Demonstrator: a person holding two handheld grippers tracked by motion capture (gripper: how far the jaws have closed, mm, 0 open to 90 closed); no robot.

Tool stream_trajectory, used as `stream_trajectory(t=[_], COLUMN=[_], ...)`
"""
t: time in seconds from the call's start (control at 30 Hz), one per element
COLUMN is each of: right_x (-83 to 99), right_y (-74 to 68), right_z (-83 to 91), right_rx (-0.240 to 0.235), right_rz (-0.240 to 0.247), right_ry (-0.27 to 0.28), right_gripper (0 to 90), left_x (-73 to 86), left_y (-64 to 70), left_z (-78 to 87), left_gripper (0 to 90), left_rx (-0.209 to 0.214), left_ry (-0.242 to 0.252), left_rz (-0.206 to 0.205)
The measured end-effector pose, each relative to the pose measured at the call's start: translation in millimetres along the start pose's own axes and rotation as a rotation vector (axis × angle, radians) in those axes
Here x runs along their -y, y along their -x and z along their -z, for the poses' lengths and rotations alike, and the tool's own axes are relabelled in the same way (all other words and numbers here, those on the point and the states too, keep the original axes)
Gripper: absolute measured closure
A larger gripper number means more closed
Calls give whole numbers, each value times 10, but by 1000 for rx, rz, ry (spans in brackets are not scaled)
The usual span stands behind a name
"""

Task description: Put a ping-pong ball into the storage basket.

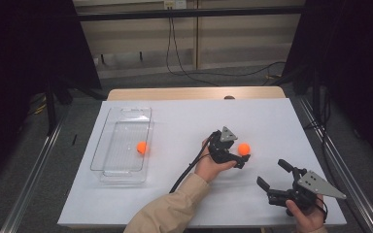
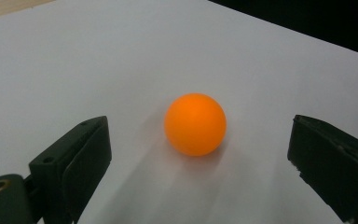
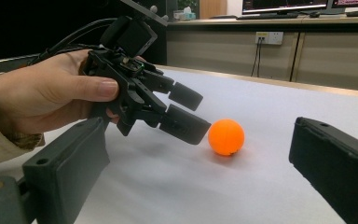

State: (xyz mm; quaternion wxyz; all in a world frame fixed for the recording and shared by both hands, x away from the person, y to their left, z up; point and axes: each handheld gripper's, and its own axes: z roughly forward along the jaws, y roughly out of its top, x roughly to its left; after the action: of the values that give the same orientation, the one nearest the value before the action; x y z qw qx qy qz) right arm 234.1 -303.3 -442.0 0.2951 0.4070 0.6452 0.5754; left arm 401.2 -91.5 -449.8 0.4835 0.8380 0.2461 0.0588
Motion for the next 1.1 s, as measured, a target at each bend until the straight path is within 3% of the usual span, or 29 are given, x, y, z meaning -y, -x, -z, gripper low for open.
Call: stream_trajectory(t=[0.8, 1.1], right_x=[2, 2], right_y=[6, 7], right_z=[-3, -3], right_rx=[-1, 0], right_rz=[6, 4], right_ry=[-3, -2], right_gripper=[36, 36], left_x=[-29, -47], left_y=[-16, -21], left_z=[-101, -137], left_gripper=[84, 138], left_rx=[-3, -3], left_ry=[-13, -27], left_rz=[6, -10])
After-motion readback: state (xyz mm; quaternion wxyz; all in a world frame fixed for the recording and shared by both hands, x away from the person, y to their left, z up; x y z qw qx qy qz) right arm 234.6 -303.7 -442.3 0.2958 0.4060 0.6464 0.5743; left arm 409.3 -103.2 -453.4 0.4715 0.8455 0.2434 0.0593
